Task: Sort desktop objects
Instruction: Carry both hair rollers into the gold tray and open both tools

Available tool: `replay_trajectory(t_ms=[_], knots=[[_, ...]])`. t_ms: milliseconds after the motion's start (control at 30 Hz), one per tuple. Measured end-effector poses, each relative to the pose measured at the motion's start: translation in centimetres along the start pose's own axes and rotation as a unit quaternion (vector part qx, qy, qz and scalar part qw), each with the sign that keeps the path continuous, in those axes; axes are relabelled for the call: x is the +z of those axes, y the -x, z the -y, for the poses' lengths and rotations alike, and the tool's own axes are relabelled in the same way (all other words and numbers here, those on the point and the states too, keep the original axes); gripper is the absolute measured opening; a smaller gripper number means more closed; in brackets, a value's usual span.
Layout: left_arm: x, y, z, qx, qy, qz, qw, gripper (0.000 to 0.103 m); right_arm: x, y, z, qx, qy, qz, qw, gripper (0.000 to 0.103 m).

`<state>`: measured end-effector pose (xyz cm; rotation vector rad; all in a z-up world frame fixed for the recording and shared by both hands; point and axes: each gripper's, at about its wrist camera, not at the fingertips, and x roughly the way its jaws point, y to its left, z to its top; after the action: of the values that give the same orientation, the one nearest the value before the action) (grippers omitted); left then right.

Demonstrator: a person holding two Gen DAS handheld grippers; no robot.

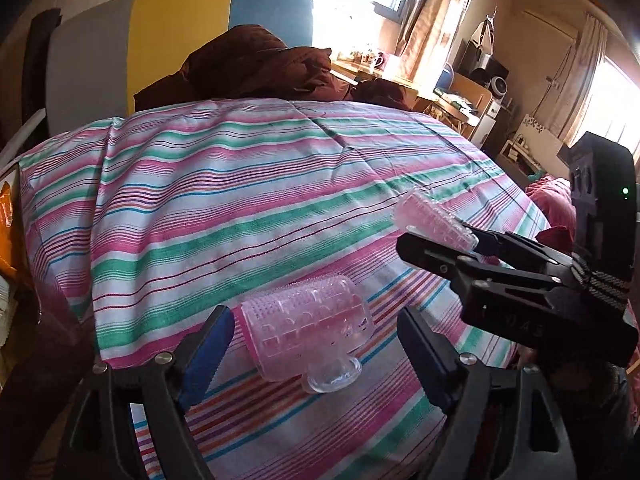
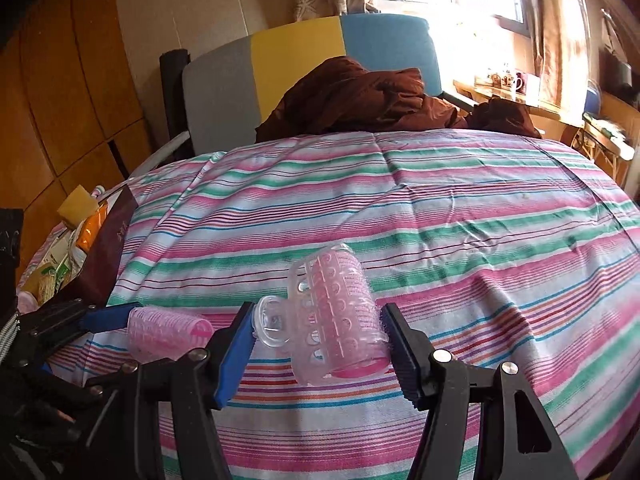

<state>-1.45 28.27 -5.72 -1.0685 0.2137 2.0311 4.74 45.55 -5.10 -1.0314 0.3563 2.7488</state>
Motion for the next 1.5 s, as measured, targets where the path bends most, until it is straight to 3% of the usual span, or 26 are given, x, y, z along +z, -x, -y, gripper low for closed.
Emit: replay_trajectory(t_ms=[100,133,300,600,833,1133,1300,1500], knots=[[0.3,-0.8,0.2,0.024,0.01,-0.004,0.9996,0.083,-0.2,-0.1,0.9,0.005,-0.012,0.0,1.0,0.063],[0.3,-1.0,0.0,0.028,0.015,-0.005,0.9995,0.076,-0.2,-0.2,1.1,0.008,-0.015,-0.001,1.0,0.063],[-0.1,-0.5,-0.9,0.02,0.018,-0.001,0.9996,0.075,-0.4,-0.7,0.9,0.02,-0.019,-0.001,1.0,0.063],[-1.7,5.4,-3.4,0.003,0.038,0.053,0.9978,0.075,0.3,-0.6,-2.5,0.054,0.015,0.002,0.998,0.063],[-2.8,12.1,-8.8,0.054,0.085,0.118,0.9879,0.075,2.3,-0.2,-10.0,0.123,0.088,0.014,0.988,0.063],[-4.0,16.5,-17.1,0.128,0.15,0.152,0.9685,0.075,3.6,-1.1,-22.5,0.22,0.192,0.021,0.956,0.063],[-4.6,18.4,-21.5,0.164,0.184,0.164,0.9552,0.075,3.0,-2.8,-27.8,0.245,0.234,0.009,0.941,0.063],[-3.6,17.9,-23.5,0.175,0.185,0.158,0.954,0.075,1.7,-4.8,-30.2,0.247,0.259,-0.014,0.934,0.063]])
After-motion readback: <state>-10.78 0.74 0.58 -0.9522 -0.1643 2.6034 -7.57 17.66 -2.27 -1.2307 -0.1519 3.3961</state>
